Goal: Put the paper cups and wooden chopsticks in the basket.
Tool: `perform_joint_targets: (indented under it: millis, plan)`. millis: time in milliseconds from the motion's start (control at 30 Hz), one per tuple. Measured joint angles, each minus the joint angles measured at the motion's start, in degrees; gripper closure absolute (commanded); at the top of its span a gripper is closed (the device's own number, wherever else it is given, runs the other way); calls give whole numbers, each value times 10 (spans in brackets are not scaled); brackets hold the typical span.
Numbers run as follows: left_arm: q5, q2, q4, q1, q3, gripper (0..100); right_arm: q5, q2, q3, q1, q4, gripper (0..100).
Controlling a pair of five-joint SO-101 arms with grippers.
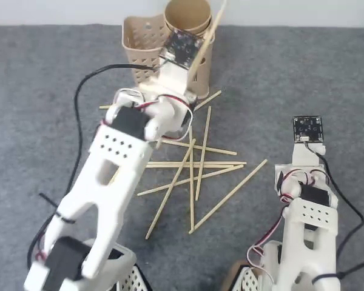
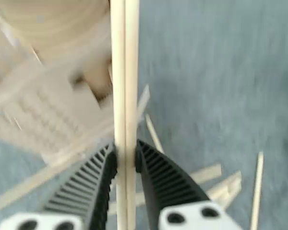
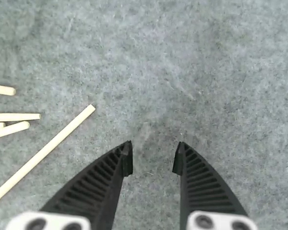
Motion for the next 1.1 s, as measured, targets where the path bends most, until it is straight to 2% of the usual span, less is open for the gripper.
perform_joint_targets:
  millis: [100,267,433,667,833,1100]
  plan:
    - [0,-57,-25,-13,0,988,0,0,0,0,-1,843]
    - [0,-124,-105,-74,0,988,0,0,0,0,-1,843]
    - [-1,-133,-202,-113,0,988,0,0,0,0,-1,843]
    - [-1,-130,-298,-121,0,988,0,0,0,0,-1,843]
    - [-1,-69,-353,-122,-16,988,0,0,0,0,-1,843]
    - [-1,94,-433,-124,-135,988,0,0,0,-7,-2,843]
